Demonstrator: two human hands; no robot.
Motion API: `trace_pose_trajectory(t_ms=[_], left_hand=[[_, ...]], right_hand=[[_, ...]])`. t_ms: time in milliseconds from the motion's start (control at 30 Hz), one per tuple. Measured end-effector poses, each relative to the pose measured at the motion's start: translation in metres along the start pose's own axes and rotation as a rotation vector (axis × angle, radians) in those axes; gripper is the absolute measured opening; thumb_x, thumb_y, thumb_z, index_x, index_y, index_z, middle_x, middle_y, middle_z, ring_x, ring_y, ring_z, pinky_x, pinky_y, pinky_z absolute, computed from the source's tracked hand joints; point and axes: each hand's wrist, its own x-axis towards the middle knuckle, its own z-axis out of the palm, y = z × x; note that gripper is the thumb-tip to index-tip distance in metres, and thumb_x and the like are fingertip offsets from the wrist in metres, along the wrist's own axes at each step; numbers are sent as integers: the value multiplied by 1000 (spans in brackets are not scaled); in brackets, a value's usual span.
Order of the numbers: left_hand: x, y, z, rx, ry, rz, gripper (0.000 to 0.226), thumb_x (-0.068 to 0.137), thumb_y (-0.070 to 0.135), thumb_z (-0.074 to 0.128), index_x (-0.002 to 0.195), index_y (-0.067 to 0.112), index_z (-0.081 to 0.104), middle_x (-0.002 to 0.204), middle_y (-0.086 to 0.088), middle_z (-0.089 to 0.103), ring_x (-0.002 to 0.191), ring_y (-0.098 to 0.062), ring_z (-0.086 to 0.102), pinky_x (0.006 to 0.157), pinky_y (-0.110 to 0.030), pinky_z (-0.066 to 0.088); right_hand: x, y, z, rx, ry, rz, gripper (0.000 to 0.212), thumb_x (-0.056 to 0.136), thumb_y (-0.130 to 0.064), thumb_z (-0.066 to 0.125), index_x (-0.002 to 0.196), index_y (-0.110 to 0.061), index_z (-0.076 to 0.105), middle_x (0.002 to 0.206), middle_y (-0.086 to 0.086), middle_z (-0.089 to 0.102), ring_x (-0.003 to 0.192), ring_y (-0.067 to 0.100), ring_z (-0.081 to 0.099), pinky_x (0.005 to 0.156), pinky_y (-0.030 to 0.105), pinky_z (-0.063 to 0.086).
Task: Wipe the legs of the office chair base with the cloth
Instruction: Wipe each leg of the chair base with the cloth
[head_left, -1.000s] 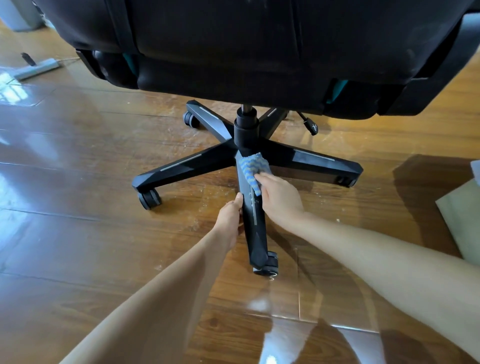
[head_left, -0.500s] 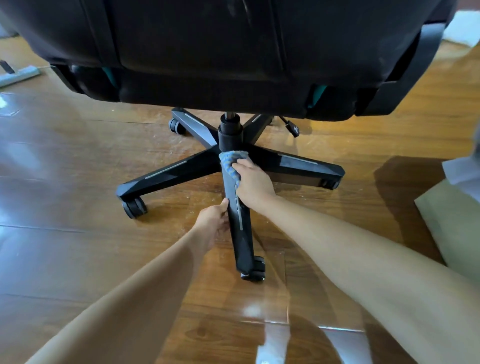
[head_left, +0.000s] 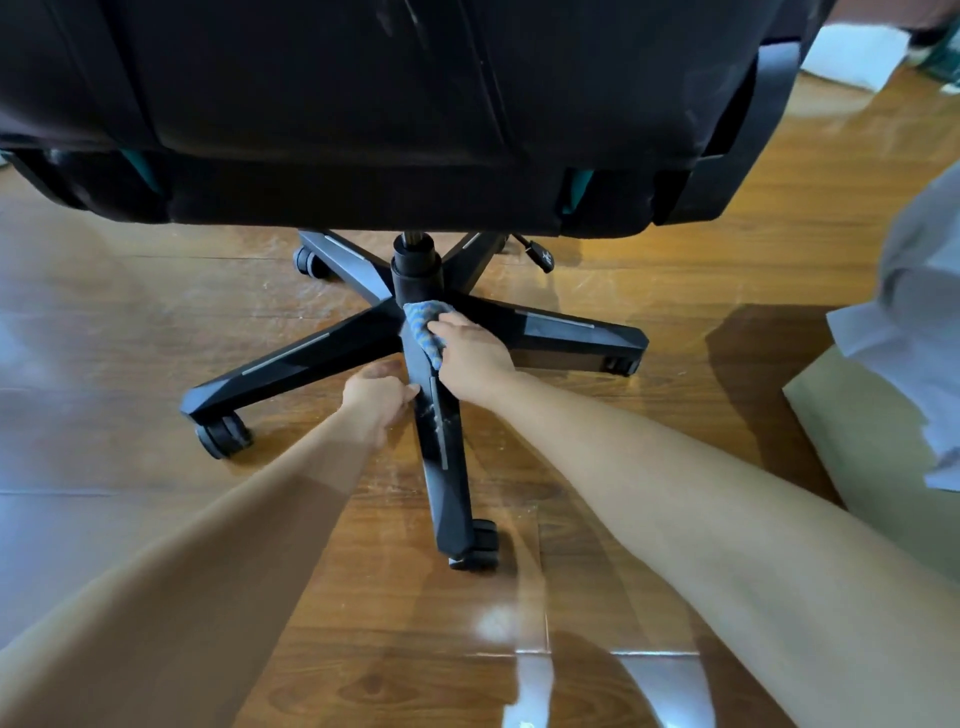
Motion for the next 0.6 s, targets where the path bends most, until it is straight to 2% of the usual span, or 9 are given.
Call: trace_pose_trajectory(t_ms=[33,100,200,300,367,500,600], left_hand=[[2,1,0,40,-23,18,37,97,-6,65,120,23,66,96,-2,73,93,-22,71,98,-41,61],[3,1,-2,104,-51,57,41,97,-3,65,127,26,68,101,-3,76,98,-24,73,103,-46,60],[4,-2,-3,119,-66,88,43,98,7,72,136,26,64,111,1,74,102,-21,72,104,-43,59],[-1,-6,-3,82,-62,99,35,101,10,71,127,31,62,102,5,73,88,-10,67,86,-29,59],[-1,-12,-2,80,-37,130,32,101,9,70,128,26,66,101,2,76,86,-11,66,76,-25,56],[-3,-19,-1,48,-8,124,36,100,11,72,134,20,69,99,1,78,90,-17,67,90,-36,61],[-8,-21,-2,47,7,103,30,100,17,73,130,20,70,98,2,76,88,-18,65,95,-40,61]], right_hand=[[-8,1,3,31,-3,0,58,93,-6,49,149,-19,47,161,-3,36,140,25,44,109,39,43],[-32,4,12,75,39,-6,63,92,-3,46,152,-22,45,162,-4,37,143,24,42,110,39,42],[-73,12,28,106,91,-55,57,92,0,47,145,-18,53,154,0,49,136,27,50,102,43,50],[-90,16,35,92,74,-80,55,96,-6,47,149,-19,50,159,-1,44,141,23,46,106,40,48],[-78,15,31,87,87,-61,53,97,-6,44,149,-19,51,158,-3,44,144,20,42,110,40,45],[-35,6,19,83,76,8,55,96,-5,45,149,-18,50,162,-4,36,149,19,32,116,38,37],[-18,6,20,113,87,26,56,95,-1,48,149,-15,50,165,-6,30,146,20,37,116,36,38]])
